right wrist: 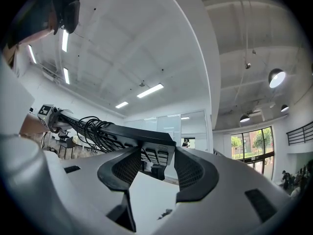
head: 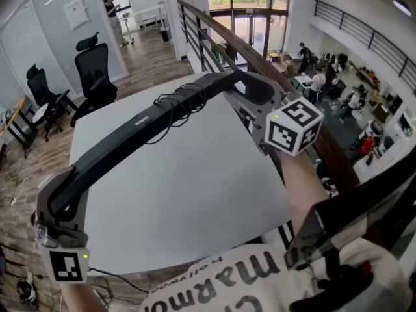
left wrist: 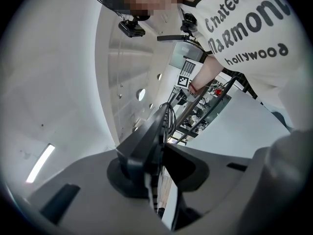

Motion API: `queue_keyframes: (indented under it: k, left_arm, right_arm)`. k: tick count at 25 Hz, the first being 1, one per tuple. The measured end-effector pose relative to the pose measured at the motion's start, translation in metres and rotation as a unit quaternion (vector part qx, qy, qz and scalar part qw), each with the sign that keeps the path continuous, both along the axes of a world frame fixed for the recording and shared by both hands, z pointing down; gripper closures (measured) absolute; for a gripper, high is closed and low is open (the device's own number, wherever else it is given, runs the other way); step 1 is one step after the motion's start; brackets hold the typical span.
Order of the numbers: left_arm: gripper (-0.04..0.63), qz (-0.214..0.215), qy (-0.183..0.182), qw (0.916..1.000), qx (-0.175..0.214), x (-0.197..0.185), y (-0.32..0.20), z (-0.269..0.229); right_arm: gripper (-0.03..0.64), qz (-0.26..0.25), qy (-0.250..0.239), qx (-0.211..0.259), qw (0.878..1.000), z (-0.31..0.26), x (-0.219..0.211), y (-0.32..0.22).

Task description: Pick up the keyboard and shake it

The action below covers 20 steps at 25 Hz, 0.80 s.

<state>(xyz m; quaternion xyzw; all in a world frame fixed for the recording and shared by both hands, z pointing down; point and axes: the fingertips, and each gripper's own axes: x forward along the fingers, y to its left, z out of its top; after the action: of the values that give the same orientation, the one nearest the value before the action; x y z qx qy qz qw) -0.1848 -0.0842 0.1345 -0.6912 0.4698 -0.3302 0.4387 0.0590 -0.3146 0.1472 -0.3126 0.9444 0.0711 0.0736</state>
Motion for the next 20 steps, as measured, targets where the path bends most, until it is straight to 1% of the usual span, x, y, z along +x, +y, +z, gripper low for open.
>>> queue_keyframes:
  k: [3, 10, 14, 20]
  left_arm:
    - [0.506, -0.001, 0.000, 1.0000, 0.001, 0.000, 0.000, 0.001]
    - [0.509, 0.007, 0.014, 0.9997, 0.016, 0.003, 0.005, 0.002]
    - [0.509, 0.011, 0.030, 0.9993, 0.018, 0.004, 0.007, 0.004]
    - [0.509, 0.018, 0.067, 0.9971, 0.030, 0.005, 0.014, 0.010]
  right_arm:
    - [0.390, 0.001, -0.001, 0.002, 1.000, -0.001, 0.001, 0.001]
    - [0.390, 0.002, 0.004, 0.028, 1.000, -0.009, 0.001, 0.003]
    - [0.390, 0.005, 0.003, 0.041, 0.999, -0.013, 0.003, 0.006]
    - [0.390, 0.008, -0.017, 0.069, 0.997, -0.027, 0.006, 0.014]
